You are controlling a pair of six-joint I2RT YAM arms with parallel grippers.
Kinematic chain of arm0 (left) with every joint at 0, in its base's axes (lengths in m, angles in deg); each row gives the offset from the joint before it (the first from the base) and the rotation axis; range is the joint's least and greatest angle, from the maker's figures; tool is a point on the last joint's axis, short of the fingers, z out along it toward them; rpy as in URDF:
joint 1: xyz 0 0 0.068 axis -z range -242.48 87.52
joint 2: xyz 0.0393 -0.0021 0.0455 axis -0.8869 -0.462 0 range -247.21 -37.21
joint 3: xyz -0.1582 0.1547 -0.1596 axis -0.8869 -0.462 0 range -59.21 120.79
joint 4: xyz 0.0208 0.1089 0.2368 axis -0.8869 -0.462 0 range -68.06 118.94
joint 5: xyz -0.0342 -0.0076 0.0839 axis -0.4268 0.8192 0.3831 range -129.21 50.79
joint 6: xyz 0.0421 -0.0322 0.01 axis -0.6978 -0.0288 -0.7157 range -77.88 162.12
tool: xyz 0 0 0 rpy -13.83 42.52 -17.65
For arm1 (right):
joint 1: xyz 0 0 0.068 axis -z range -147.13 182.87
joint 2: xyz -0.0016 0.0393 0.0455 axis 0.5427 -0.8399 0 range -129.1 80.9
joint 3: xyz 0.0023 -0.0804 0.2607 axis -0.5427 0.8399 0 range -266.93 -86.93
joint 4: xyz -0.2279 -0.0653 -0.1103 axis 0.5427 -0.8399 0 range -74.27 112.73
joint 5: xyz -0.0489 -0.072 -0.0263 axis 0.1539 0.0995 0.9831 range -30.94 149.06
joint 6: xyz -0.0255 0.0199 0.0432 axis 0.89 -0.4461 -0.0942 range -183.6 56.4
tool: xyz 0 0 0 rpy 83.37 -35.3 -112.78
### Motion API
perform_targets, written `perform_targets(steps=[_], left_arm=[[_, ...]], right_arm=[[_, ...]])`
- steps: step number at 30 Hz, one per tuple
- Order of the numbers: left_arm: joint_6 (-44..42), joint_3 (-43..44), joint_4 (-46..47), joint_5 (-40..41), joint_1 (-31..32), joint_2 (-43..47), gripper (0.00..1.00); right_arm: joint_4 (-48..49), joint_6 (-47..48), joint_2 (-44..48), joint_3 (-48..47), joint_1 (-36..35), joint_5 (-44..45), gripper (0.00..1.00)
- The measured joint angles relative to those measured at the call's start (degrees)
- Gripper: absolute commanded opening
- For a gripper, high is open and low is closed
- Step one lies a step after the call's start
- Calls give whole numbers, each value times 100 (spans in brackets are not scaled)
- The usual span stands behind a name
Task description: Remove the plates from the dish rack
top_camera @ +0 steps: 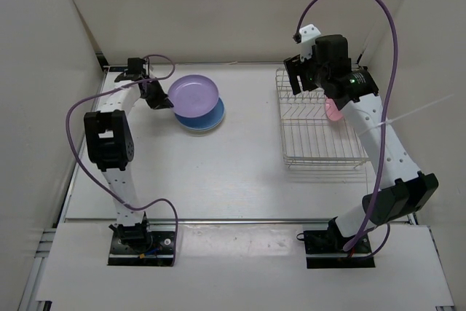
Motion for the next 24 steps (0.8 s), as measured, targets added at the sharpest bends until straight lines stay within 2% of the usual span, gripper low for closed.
perform_targets(steps=[10, 12, 16, 24], left_arm=[[-2, 11, -57, 212, 295, -245, 11], [-2, 11, -52, 234, 291, -245, 13], [4, 11, -48, 240, 269, -245, 29], [-4, -35, -13, 236, 262, -245, 37]], right_arm=[[0, 0, 87, 20, 0, -26, 77], [0, 0, 125, 20, 0, -28, 77], [0, 2, 173, 20, 0, -52, 77], [-2, 0, 173, 20, 0, -138, 77]])
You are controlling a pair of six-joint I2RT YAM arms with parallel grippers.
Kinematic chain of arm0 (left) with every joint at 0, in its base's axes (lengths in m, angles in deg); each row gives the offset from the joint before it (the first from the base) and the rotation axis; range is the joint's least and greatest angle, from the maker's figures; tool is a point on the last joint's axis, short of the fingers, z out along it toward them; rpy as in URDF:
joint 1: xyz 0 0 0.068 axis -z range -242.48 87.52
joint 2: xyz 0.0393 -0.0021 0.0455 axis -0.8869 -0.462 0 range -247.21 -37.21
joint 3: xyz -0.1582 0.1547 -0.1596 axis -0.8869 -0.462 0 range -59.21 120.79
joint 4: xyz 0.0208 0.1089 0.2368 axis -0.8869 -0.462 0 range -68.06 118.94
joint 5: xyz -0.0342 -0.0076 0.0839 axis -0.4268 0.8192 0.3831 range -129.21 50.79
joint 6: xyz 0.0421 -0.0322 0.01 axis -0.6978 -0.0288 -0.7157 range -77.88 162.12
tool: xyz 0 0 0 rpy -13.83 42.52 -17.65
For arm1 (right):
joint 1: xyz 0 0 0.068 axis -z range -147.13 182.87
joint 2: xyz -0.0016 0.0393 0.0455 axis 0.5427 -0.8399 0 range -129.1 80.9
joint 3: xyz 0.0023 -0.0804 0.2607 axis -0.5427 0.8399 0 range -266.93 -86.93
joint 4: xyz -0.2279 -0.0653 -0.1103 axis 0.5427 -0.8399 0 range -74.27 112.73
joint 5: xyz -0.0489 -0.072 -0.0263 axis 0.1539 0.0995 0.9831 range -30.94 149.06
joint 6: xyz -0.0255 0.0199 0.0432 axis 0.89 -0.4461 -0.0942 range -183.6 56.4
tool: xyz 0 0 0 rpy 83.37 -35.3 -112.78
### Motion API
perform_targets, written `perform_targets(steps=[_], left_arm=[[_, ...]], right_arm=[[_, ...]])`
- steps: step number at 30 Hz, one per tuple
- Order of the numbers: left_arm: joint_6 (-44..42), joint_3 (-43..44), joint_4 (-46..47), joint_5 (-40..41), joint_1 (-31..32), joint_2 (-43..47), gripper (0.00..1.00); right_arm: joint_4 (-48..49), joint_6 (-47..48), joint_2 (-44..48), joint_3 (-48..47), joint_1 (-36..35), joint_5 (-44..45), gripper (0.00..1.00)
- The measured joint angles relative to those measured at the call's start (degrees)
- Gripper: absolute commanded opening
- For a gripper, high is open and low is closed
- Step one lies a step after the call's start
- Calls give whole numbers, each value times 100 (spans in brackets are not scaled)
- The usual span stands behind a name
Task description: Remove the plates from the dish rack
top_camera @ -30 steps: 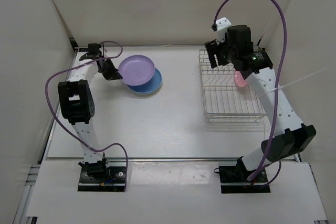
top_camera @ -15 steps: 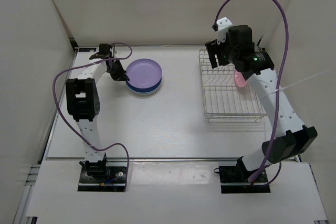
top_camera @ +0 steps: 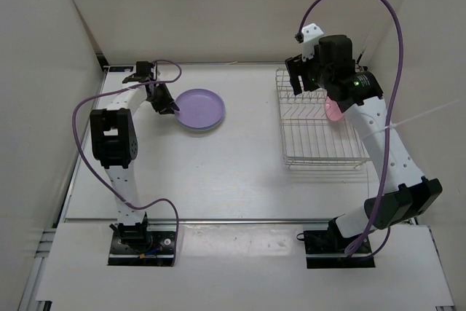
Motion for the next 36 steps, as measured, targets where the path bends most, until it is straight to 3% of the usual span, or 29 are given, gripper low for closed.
perform_targets(steps=[3, 8, 11, 14, 16, 18, 22, 27, 36], left_arm=[[-4, -24, 4, -2, 13, 0, 39], [-72, -50, 11, 7, 96, 11, 66], [-87, -116, -2, 26, 131, 28, 67], [-136, -127, -26, 59, 153, 28, 79], [-179, -127, -42, 127, 153, 31, 100], [-212, -127, -74, 192, 153, 44, 100], [-308, -151, -157, 352, 144, 192, 100], [-540, -234, -365, 531, 129, 684, 100], [-1362, -450, -483, 1259, 72, 2662, 100]], right_arm=[[0, 0, 0, 0, 0, -4, 77], [0, 0, 0, 0, 0, -17, 77], [2, 0, 0, 0, 0, -24, 77], [0, 0, 0, 0, 0, -26, 77], [0, 7, 0, 0, 0, -26, 82], [24, 26, 2, 22, 0, 24, 86], [247, 214, 2, 345, 79, 352, 85], [743, 463, -348, 697, 730, 874, 84], [1871, 1200, -1412, 962, 1176, 2490, 77]])
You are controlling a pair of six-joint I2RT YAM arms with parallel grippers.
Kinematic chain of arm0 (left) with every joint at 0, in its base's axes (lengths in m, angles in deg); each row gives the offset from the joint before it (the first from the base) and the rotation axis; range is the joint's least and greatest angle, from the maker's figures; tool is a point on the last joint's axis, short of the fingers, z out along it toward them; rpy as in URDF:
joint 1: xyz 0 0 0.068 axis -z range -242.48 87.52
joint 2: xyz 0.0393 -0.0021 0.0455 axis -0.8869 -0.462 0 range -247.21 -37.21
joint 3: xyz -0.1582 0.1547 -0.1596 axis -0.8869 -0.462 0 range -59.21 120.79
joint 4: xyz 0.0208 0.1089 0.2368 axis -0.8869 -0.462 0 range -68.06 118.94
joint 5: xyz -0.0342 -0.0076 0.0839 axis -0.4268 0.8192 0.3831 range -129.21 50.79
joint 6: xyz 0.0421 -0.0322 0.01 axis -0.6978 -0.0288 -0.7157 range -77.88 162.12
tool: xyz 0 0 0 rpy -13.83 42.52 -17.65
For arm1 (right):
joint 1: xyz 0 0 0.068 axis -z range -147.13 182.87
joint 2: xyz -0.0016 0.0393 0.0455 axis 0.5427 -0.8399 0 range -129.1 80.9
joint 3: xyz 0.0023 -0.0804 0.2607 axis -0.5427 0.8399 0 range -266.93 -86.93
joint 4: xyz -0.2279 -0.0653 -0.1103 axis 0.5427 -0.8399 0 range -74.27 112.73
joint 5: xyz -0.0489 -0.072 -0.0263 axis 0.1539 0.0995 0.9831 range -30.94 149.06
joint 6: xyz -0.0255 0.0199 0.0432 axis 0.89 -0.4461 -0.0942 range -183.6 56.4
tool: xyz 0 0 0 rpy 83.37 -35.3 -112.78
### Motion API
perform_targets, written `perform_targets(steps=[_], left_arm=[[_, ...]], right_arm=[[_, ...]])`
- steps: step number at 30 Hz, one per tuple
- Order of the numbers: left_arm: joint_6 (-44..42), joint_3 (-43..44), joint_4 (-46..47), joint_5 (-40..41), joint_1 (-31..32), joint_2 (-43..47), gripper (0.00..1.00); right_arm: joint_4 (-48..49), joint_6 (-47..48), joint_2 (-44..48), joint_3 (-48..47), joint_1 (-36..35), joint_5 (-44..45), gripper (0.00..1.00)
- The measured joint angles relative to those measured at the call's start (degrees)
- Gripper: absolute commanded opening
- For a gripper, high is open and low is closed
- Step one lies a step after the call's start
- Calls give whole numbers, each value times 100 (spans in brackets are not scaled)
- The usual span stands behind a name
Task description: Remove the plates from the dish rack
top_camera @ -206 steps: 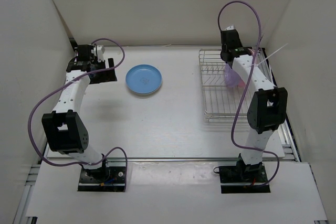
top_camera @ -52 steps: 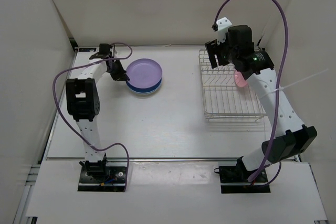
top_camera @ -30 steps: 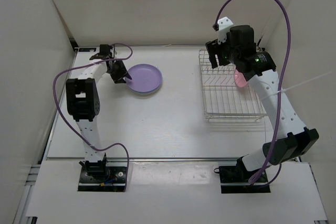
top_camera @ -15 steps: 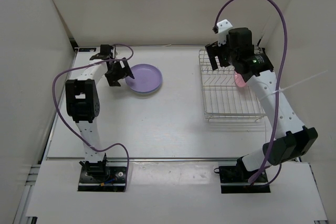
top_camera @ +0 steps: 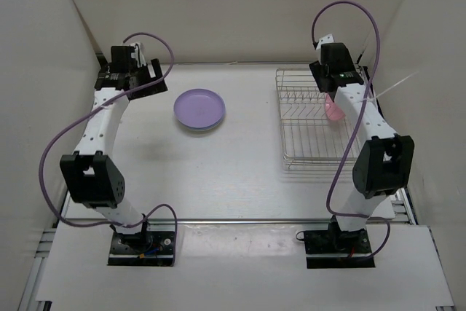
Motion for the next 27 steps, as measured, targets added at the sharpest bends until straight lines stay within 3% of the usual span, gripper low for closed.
perform_targets(steps=[8, 12, 17, 19, 22, 24, 25, 27], left_arm=[[-592, -612, 42, 535, -149, 946, 100], [-719, -881, 2, 590, -229, 966, 100], [-756, -905, -7, 584, -293, 968, 100], [-758, -905, -7, 579, -310, 968, 100], [-756, -903, 0, 562, -315, 968, 100], [-758, -903, 0, 546, -334, 968, 100], [-758, -903, 2, 531, -348, 968, 100], [-758, -903, 0, 505, -382, 968, 100]], right_arm=[[455, 199, -566, -269, 199, 785, 68], [597, 282, -649, -343, 273, 953, 53], [654, 289, -721, -343, 332, 1025, 52], [662, 297, -785, -343, 334, 1051, 43], [660, 295, -896, -343, 334, 1071, 43], [654, 293, -949, -343, 334, 1073, 36], [638, 293, -966, -343, 334, 1073, 25], [640, 291, -979, -343, 332, 1119, 25]])
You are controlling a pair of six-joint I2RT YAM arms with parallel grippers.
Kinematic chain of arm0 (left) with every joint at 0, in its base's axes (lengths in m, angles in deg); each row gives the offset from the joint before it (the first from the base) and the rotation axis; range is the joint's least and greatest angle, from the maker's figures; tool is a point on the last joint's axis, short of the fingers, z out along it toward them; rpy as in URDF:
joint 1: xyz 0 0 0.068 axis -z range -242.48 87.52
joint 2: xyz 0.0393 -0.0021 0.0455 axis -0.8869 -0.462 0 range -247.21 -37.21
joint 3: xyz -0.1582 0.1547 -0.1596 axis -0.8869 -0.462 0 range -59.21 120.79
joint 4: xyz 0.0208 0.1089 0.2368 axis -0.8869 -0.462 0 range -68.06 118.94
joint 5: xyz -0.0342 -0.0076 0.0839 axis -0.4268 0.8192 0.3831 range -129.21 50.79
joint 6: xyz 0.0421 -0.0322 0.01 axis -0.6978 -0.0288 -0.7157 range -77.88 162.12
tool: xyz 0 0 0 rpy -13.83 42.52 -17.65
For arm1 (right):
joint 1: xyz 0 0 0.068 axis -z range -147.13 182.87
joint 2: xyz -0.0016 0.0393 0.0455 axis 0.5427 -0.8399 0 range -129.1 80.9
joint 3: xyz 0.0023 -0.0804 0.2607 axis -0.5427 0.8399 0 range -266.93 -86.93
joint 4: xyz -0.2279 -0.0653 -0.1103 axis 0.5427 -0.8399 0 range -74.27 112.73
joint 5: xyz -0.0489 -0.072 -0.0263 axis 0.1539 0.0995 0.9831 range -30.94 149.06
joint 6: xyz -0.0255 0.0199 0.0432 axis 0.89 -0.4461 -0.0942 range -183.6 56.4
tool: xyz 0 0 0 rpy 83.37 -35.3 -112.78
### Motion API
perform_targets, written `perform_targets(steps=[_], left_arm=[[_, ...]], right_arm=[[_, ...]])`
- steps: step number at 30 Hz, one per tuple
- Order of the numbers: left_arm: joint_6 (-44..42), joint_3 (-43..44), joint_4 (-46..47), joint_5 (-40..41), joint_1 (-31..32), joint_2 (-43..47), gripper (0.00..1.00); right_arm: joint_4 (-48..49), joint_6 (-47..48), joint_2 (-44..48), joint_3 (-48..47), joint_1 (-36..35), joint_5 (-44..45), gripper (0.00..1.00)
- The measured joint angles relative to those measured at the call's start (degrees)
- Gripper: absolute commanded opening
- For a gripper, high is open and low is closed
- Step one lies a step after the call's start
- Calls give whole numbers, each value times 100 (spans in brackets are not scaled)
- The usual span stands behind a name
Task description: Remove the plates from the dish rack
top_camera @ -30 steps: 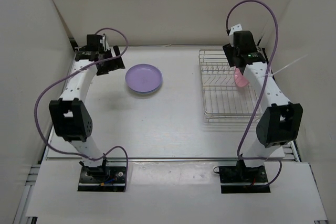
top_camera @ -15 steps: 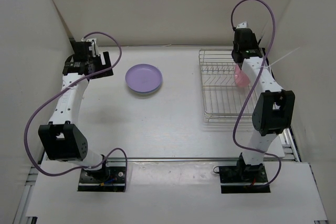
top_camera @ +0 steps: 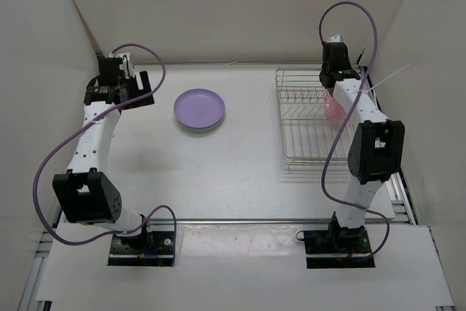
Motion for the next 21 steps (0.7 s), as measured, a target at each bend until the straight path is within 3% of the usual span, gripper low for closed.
perform_targets(steps=[8, 21], left_arm=[[0, 0, 0, -173, -164, 0, 100], [44, 0, -2, -577, -461, -2, 100]], right_arm=[[13, -9, 0, -11, 28, 155, 7], [-59, 319, -44, -48, -162, 697, 0]])
